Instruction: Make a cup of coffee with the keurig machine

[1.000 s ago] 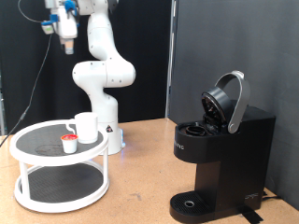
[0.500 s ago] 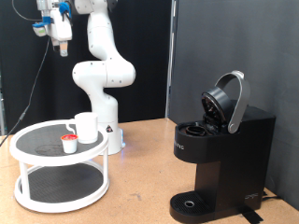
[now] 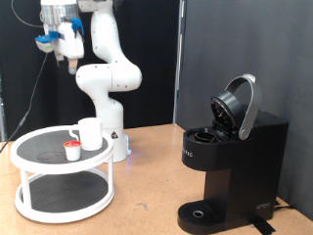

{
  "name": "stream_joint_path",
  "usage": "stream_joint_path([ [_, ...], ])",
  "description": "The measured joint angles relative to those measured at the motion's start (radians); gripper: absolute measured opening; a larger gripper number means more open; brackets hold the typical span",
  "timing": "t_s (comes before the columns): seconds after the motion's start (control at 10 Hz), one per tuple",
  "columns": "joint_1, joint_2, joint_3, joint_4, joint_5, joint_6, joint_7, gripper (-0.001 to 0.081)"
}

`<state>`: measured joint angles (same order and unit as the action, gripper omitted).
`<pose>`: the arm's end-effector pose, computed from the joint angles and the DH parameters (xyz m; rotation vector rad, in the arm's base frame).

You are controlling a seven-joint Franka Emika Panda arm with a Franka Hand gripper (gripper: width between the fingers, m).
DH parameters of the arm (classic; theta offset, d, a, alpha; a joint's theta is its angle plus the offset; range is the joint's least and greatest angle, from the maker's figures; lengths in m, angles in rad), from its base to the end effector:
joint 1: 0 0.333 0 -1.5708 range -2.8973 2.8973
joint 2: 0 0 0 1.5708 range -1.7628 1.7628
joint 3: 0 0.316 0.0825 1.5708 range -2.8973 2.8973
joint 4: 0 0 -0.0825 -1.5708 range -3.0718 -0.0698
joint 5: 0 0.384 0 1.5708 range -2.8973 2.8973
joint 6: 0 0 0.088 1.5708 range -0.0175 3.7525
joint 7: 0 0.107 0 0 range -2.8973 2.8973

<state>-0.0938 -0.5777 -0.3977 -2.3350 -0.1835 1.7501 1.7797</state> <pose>0.3245 -0.2138 0.5246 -1.4646 2.7766 0.0809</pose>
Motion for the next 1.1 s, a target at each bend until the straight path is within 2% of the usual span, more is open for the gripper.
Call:
stream_joint_path([
  [0.1, 0.004, 0.021, -0.001, -0.026, -0.009, 0.058, -0.041, 0.0734],
  [0.3, 0.004, 0.042, -0.001, -0.072, -0.012, 0.171, -0.050, 0.0734],
  [0.4, 0.004, 0.043, -0.001, -0.071, -0.011, 0.165, -0.050, 0.0734],
  [0.6, 0.012, 0.045, -0.016, -0.074, -0.005, 0.147, -0.172, 0.0734],
  [0.7, 0.012, 0.050, -0.017, -0.083, -0.010, 0.158, -0.195, 0.0734],
  [1.1, 0.012, 0.085, -0.015, -0.167, -0.040, 0.307, -0.202, 0.0734],
])
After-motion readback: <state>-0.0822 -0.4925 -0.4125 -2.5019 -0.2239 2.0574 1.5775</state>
